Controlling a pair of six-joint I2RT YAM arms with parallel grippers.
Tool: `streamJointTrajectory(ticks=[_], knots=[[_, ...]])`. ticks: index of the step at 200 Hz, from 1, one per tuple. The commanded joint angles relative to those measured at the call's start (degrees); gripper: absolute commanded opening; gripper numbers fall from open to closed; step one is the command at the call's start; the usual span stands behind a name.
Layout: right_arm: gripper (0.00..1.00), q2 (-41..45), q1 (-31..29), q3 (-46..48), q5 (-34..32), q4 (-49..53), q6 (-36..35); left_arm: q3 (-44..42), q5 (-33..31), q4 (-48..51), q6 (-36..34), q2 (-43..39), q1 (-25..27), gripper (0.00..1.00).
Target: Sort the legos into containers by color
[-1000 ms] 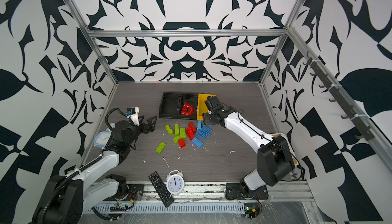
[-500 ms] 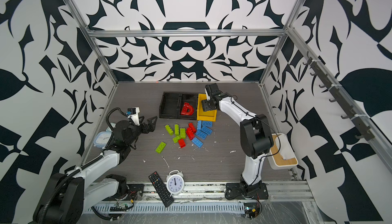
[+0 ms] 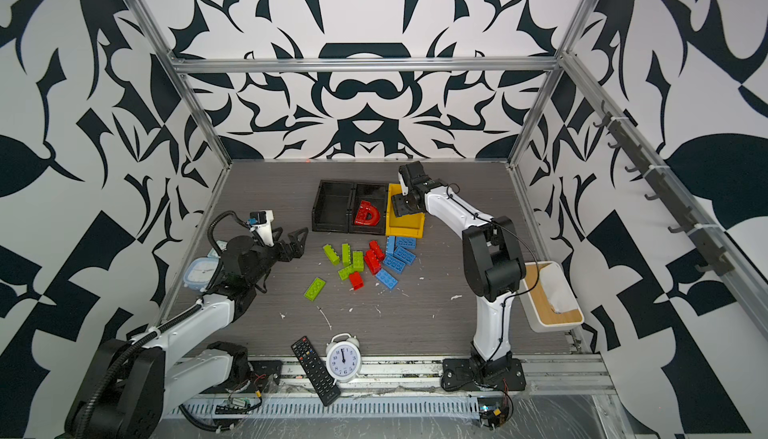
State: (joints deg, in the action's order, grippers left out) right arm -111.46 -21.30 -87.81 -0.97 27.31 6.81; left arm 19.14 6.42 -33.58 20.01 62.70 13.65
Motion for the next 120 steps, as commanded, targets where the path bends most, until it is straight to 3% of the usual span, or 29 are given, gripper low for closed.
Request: streamJointTrajectory(ticks=[1, 33, 56, 120], knots=[[0.76, 3.17, -0.07, -1.76, 0.93, 0.63, -0.20, -0.46, 0.15, -1.18, 0.65, -0.12, 0.15, 0.99], [0.79, 5.94, -0.06, 0.44, 3.41, 0.48, 0.30, -0.39, 0.54, -1.15, 1.00, -0.08, 0.15, 0.99], [0.72, 8.78, -0.38, 2.17, 4.92, 2.69, 0.48, -0.36, 0.80, -1.05, 1.00, -0.55, 0.15, 0.99], [0.69, 29.08, -9.25, 24.62, 2.07, 3.16, 5.01, -0.68, -0.16, -0.47, 0.82, -1.76, 0.15, 0.99]])
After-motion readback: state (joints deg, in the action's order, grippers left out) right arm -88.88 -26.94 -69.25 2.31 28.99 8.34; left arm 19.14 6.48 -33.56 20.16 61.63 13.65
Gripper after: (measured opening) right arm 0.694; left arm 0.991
